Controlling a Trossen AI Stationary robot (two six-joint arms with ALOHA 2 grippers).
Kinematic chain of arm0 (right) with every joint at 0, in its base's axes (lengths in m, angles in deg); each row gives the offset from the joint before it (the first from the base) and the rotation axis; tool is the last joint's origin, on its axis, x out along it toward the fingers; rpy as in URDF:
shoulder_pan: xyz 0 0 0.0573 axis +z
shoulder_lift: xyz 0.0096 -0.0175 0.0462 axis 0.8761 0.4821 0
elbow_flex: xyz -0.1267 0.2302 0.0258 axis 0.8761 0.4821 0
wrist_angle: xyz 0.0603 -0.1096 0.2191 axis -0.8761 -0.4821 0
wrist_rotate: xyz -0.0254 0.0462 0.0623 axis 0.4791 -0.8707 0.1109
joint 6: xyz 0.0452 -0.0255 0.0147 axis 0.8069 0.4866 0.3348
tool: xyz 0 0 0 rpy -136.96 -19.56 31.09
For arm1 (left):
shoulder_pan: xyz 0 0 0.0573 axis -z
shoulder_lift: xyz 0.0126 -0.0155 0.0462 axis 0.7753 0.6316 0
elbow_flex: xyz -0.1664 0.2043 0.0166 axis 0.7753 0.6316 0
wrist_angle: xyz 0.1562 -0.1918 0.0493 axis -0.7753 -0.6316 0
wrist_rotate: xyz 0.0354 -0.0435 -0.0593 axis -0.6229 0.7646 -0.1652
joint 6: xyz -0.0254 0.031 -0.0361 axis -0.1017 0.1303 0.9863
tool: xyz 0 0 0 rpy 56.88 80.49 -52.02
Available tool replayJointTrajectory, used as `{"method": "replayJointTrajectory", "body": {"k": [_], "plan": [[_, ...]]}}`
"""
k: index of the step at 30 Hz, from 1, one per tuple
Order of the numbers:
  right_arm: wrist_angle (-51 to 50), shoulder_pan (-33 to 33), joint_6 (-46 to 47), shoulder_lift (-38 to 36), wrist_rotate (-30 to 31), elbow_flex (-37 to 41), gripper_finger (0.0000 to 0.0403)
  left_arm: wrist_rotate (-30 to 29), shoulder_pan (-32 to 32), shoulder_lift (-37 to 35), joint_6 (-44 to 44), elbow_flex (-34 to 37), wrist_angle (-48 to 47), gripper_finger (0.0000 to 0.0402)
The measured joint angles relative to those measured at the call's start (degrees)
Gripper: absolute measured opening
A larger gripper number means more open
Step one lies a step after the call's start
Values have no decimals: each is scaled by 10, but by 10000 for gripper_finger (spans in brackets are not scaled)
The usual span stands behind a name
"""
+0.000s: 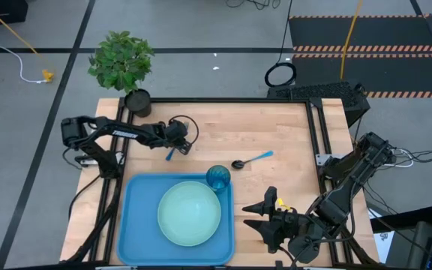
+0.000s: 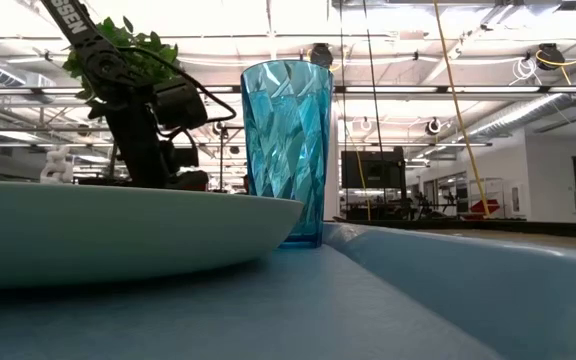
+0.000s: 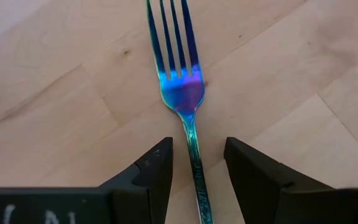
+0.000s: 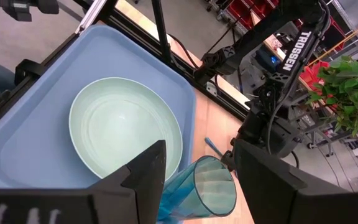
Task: Pick and place plate/cup/fork/spoon on tray
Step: Put the blue fork beside the white plate
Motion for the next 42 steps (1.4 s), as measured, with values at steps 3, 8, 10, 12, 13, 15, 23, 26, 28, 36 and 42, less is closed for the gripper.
{"method": "replayJointTrajectory", "body": {"k": [3,8,10,12,13,15,23,26,28,36,42], "plan": [[0,0,0,0,0,0,180,0,0,2,0,0,1,152],[0,0,0,0,0,0,180,1,0,-1,0,0,1,144],[0,0,0,0,0,0,180,3,0,-1,-2,0,1,127],[0,0,0,0,0,0,180,4,3,-1,-12,0,2,101],[0,0,0,0,0,0,180,4,4,0,-18,0,3,87],[0,0,0,0,0,0,180,6,6,0,-27,0,4,55],[0,0,2,0,0,0,180,10,18,-6,-55,-6,-22,19],[0,0,2,0,0,0,180,15,31,-19,-48,-14,-66,12],[1,0,2,0,0,0,180,21,43,-30,-34,-21,-86,9],[1,0,18,0,-2,0,180,34,131,-97,63,-31,-158,9],[1,0,23,0,-2,26,180,29,227,-140,193,-31,-198,10]]}}
